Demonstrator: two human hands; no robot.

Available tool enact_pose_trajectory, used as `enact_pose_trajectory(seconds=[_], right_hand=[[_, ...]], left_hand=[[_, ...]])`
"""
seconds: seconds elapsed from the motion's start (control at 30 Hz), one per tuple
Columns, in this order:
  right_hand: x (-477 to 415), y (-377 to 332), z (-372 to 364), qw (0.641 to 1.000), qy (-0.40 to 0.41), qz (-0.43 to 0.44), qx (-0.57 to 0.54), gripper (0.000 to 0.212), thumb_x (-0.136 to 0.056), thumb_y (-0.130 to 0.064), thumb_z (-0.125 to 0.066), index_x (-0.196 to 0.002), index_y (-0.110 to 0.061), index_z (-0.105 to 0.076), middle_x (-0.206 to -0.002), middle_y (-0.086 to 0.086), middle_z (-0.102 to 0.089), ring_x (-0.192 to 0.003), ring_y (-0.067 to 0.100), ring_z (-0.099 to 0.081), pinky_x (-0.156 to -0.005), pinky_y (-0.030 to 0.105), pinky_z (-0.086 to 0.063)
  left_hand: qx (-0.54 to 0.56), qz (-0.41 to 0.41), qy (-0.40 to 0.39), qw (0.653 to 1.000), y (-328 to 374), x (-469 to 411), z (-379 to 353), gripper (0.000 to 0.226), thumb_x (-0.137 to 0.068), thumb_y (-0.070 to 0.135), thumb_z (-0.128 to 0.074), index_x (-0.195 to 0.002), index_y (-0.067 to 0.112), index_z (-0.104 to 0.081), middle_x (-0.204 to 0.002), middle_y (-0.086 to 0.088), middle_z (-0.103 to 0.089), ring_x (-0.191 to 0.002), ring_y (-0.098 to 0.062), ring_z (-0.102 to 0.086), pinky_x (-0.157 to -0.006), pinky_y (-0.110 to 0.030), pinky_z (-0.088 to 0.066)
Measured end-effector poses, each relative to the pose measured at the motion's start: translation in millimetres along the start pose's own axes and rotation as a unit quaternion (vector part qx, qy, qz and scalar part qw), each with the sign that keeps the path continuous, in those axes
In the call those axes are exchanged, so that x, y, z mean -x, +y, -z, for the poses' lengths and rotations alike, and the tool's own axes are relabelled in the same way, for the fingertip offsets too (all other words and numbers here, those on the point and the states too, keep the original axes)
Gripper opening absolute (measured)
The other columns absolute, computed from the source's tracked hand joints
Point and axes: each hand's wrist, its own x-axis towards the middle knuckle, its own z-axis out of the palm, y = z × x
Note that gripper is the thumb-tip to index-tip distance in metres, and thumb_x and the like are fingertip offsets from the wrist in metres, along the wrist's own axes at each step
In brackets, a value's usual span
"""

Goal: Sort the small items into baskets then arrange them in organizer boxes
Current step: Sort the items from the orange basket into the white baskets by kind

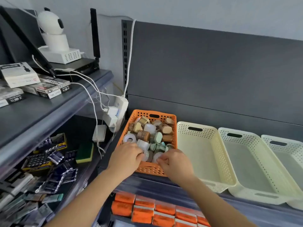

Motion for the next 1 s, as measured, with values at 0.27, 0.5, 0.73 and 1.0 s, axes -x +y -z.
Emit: enact_pose_trajectory(seconds=[0.27,0.5,0.73,1.0], right_hand=[[-25,-14,-4,0.992,-0.051,-0.114,0.022,0.032,-0.08,-0.047,-0.057,-0.072,-0.02,-0.073,-0.078,-0.006,-0.066,-0.075,0.014,-0.062,-0.072,0.035,-0.056],[-17,3,19,0.993,-0.021,-0.088,-0.072,0.022,-0.088,-0.038,-0.057,-0.087,-0.024,-0.074,-0.09,-0.009,-0.069,-0.08,0.009,-0.062,-0.075,0.028,-0.054],[-28,76,53,0.989,0.116,-0.066,-0.066,0.016,-0.089,-0.031,-0.063,-0.093,-0.019,-0.071,-0.091,-0.008,-0.064,-0.082,0.01,-0.059,-0.072,0.027,-0.05],[-50,166,62,0.988,0.019,-0.026,0.151,0.021,-0.09,-0.028,-0.055,-0.093,-0.015,-0.071,-0.095,0.003,-0.063,-0.095,0.024,-0.058,-0.073,0.031,-0.047]], left_hand=[[-0.007,0.04,0.007,0.999,1,-10,-2,0.043,-0.088,0.042,-0.059,-0.05,0.024,-0.05,-0.056,0.007,-0.044,-0.064,-0.008,-0.049,-0.046,-0.018,-0.027],[0.036,0.022,0.043,0.998,6,-19,3,0.024,-0.091,0.038,-0.058,-0.08,0.021,-0.069,-0.081,0.009,-0.058,-0.076,-0.008,-0.054,-0.059,-0.026,-0.046],[0.064,-0.083,0.103,0.989,60,-68,-9,0.017,-0.088,0.03,-0.063,-0.096,0.02,-0.075,-0.094,0.007,-0.066,-0.092,-0.013,-0.058,-0.073,-0.03,-0.049],[-0.081,-0.139,0.014,0.987,124,-147,-72,0.009,-0.081,0.014,-0.065,-0.084,0.016,-0.074,-0.084,0.002,-0.063,-0.091,-0.023,-0.058,-0.059,-0.027,-0.037]])
